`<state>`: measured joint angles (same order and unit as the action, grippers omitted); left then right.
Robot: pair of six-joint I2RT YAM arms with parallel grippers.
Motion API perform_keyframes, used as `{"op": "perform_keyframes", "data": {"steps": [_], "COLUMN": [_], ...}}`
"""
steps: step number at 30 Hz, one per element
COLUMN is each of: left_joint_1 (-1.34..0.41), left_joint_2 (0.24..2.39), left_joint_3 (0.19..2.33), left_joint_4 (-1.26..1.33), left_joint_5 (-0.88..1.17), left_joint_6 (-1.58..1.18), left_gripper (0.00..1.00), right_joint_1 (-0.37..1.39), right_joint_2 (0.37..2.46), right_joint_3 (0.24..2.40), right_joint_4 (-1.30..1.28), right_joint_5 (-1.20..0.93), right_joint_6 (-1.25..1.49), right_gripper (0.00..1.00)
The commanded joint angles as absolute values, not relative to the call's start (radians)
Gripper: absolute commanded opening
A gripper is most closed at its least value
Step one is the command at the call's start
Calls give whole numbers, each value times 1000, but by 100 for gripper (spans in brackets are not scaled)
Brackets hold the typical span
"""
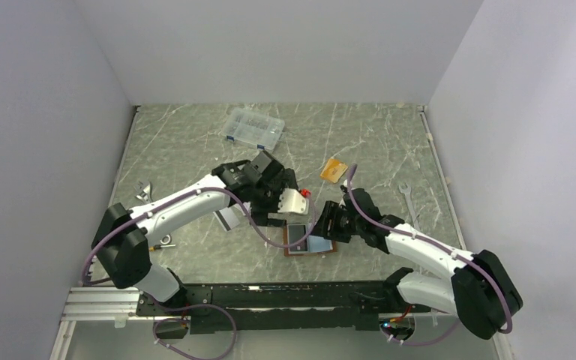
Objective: Put the credit cards into the card holder
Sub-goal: Insert the credit card into the card holder.
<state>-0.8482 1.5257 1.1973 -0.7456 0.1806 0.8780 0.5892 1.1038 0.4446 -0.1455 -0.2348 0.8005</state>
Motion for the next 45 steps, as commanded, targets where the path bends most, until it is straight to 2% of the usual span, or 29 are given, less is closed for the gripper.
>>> {"op": "perform_keyframes", "data": {"steps": [1,4,7,13,17,21,24,25,26,29,31,33,34,37,41,45], "left_joint_1": [-832,-818,-767,-688,-680,-663,-580,-571,-573,-579,-579,-584,-582,-581,-582,-582], "left_joint_2": [1494,1518,1577,1832,1884,1864,1804,1826,1877,2039,2064,2065,2073,2115,2183,2249], "left_joint_3": [1310,1416,1575,1902,1974,2071,1860,1873,1939,2185,2181,2135,2121,2087,2053,2077], "left_joint_4": [-820,-861,-941,-1157,-1094,-1000,-788,-817,-870,-996,-902,-770,-718,-596,-462,-422], "left_joint_5": [227,229,314,414,352,291,416,479,510,500,469,420,401,361,357,439], "left_joint_6": [795,763,705,681,630,574,500,544,573,533,467,384,333,176,-8,-90], "left_gripper": [98,98,98,98,98,98,99,99,94,91,86,77,77,85,85,85], "right_joint_1": [585,568,533,413,309,184,126,112,103,101,101,102,104,103,114,114], "right_joint_2": [1045,1028,1037,1080,1103,1146,1208,1228,1255,1313,1348,1404,1442,1559,1694,1817], "right_joint_3": [463,566,680,825,842,816,811,812,818,821,813,828,852,912,970,1096], "right_joint_4": [-180,-243,-307,-388,-380,-317,-283,-270,-260,-197,-140,-105,-104,-97,-37,-40], "right_joint_5": [-225,-216,-215,-214,-188,-229,-227,-224,-219,-179,-151,-124,-107,-85,-87,-59], "right_joint_6": [781,743,688,593,588,627,625,628,624,632,643,642,639,639,658,632], "right_gripper": [59,64,72,83,99,100,100,100,100,100,100,100,98,94,87,88]}}
